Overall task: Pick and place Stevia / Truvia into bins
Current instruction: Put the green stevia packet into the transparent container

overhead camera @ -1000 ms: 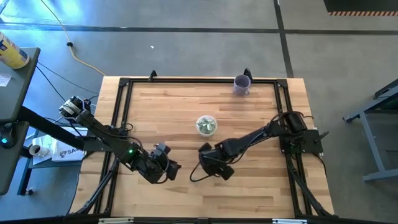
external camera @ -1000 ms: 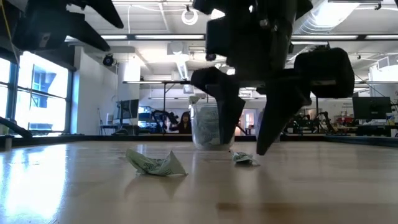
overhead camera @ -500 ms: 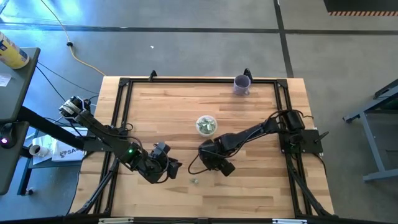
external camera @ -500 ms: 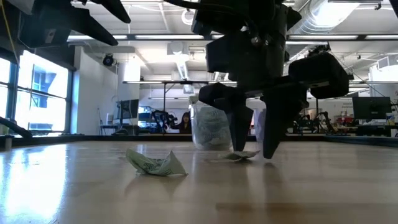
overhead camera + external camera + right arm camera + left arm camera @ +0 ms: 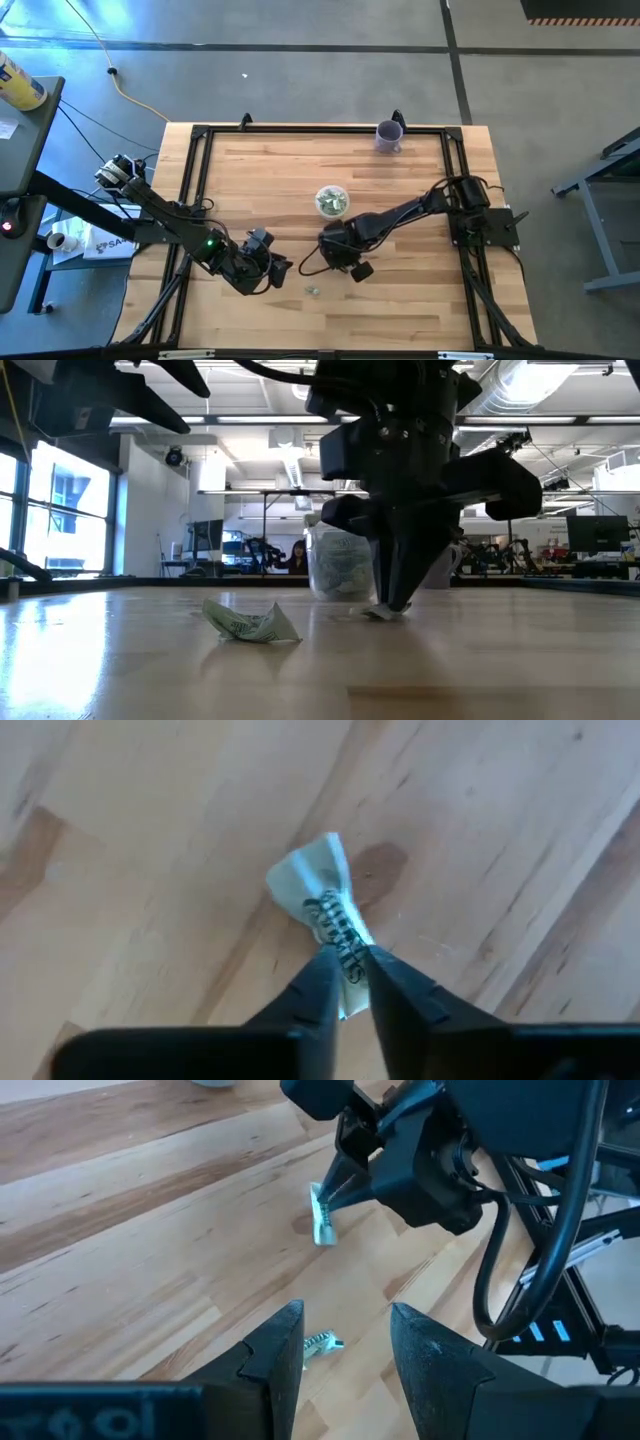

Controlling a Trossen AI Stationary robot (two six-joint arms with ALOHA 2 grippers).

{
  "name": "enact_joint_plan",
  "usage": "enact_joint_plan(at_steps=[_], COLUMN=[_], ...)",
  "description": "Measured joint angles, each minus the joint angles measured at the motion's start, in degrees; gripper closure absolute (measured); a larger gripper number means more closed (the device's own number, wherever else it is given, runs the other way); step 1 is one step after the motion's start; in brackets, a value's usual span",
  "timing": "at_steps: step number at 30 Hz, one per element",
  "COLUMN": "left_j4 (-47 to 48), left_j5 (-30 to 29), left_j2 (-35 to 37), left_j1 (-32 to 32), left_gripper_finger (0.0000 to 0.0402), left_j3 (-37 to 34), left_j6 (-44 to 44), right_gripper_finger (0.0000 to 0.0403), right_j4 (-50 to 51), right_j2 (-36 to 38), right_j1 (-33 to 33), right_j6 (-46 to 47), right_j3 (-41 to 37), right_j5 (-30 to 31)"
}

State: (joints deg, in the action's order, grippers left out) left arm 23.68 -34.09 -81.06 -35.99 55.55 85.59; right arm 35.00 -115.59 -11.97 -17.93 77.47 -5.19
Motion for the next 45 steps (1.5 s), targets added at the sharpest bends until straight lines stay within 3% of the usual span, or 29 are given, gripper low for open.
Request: enact_joint_plan(at_steps=[4, 8, 14, 22, 27, 32, 45], left_j4=[0.23, 0.40, 0.43, 0.14, 3.60, 6.10, 13.84], left_j5=[-0.02, -0.02, 0.01, 0.64, -3.95, -4.52, -5.88], left_j2=[0.00, 0.00, 0.00, 0.16, 2.84, 4.55, 7.83], left_j1=[0.00, 0.00, 0.00, 0.00, 0.02, 0.02, 0.21], left_gripper_finger=[0.0218, 0.0218, 0.0218, 0.0218, 0.0218, 0.0218, 0.0218], left_j3=[0.00, 0.00, 0.04, 0.04, 0.09, 0.07, 0.04], left_j6=[-0.29, -0.30, -0.93, 0.01, 0.27, 0.18, 5.39], right_gripper_finger=[0.0397, 0.0396, 0.0401, 0.0402, 0.0402, 0.0403, 0.0401], right_j4=[0.55, 1.96, 3.31, 6.72, 7.34, 5.42, 1.93], right_j2=[0.00, 0.83, 9.85, 22.17, 20.74, 16.87, 12.75], right_j1=[-0.55, -1.43, -2.87, -0.31, 7.08, 13.36, 16.72], right_j6=[2.45, 8.24, 18.26, 31.48, 33.93, 31.53, 26.44], right_j3=[0.00, 0.02, 0.02, 0.11, 0.09, 0.04, 0.02], right_j5=[1.95, 3.46, 8.47, 27.25, 25.57, 19.69, 15.44])
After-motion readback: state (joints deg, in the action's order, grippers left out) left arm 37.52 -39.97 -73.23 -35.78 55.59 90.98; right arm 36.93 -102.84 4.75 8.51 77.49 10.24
